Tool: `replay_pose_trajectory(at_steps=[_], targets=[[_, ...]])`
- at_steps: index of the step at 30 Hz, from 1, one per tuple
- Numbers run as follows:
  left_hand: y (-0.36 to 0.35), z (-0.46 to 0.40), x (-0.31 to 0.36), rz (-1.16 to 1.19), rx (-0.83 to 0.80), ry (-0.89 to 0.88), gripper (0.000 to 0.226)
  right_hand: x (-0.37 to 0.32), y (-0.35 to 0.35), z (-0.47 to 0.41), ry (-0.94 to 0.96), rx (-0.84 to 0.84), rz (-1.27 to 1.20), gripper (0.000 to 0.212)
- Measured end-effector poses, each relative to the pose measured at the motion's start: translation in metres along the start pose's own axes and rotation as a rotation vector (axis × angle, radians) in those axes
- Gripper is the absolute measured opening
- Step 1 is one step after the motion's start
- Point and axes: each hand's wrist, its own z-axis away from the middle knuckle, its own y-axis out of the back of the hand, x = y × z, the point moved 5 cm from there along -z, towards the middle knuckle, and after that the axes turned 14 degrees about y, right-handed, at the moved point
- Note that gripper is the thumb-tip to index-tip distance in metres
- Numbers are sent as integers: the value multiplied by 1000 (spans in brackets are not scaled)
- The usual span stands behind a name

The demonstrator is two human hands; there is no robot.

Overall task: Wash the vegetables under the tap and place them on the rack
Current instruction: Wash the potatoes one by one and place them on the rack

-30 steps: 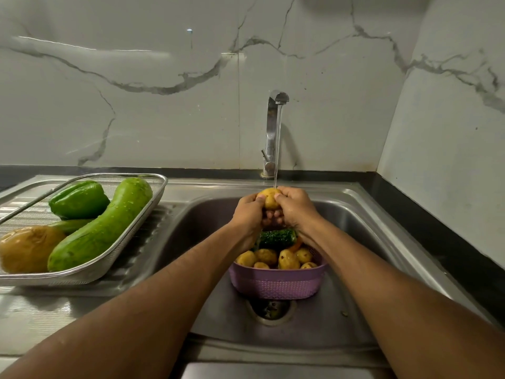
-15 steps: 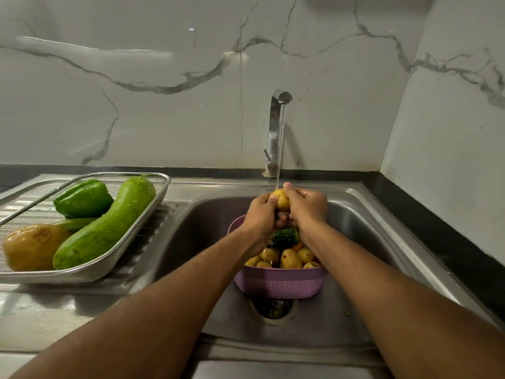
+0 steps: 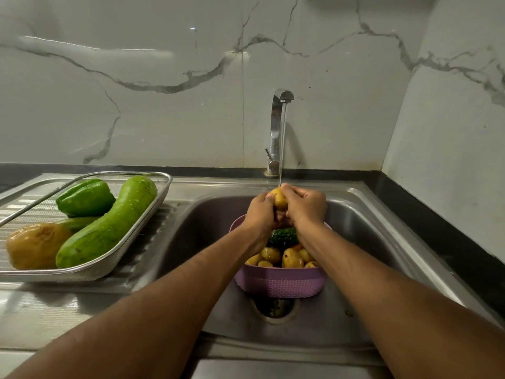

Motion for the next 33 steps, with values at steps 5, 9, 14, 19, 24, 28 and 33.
replay_pose_trajectory(at_steps=[5, 9, 14, 19, 24, 28, 33], targets=[[-6, -1, -1, -92, -27, -59, 36, 3, 8, -3, -93, 100, -10, 33], [0, -4, -5, -124, 12, -53, 35, 7, 5, -4, -123, -6, 0, 35], [12, -9, -4, -60, 72, 38, 35, 1, -3, -5, -100, -245, -30, 22], [19, -10, -10, -57, 102, 116, 38, 12, -10, 1, -112, -344, -8, 28], [9, -7, -9, -176, 69, -5, 33, 15, -4, 1, -1, -117, 136, 28], [3, -4, -5, -218, 68, -108, 27, 13, 2, -3, -34, -77, 42, 35], [3, -5, -2, -104, 90, -154, 32, 11, 6, -2, -181, -194, -223, 28]])
